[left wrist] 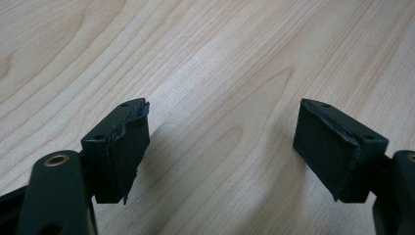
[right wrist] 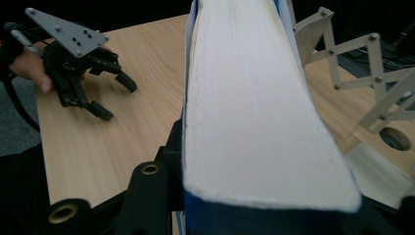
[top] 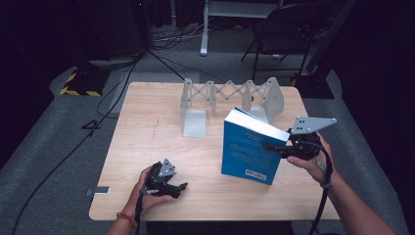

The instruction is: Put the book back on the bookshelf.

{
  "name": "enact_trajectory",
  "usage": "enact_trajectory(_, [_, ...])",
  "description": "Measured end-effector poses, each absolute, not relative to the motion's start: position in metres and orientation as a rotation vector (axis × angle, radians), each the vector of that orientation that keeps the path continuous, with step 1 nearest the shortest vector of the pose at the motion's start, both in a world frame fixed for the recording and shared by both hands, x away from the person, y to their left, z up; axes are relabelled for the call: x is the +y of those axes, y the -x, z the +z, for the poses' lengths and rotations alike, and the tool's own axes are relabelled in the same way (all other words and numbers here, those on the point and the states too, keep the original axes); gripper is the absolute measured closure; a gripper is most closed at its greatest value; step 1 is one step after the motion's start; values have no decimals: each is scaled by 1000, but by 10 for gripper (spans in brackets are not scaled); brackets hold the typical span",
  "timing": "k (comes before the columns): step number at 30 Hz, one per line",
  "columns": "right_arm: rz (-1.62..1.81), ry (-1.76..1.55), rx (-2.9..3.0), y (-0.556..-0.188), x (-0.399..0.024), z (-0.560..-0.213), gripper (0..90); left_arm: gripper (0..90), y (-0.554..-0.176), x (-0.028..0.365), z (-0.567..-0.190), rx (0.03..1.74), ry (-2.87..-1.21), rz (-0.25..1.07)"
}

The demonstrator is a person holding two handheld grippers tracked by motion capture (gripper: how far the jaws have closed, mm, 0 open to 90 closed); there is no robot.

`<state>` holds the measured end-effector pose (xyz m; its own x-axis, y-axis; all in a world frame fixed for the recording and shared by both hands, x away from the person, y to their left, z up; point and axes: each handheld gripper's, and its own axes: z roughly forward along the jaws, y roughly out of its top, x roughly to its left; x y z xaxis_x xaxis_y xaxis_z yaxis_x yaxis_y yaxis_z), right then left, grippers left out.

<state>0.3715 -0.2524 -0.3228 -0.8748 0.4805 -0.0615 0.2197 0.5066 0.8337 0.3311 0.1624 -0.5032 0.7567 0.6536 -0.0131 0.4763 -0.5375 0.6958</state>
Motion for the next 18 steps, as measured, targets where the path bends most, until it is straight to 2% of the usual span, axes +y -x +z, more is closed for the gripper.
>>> enact_trajectory(18, [1181,-789,2321,-390,-294,-303,617,170,-334,161,-504,851,-2246,321])
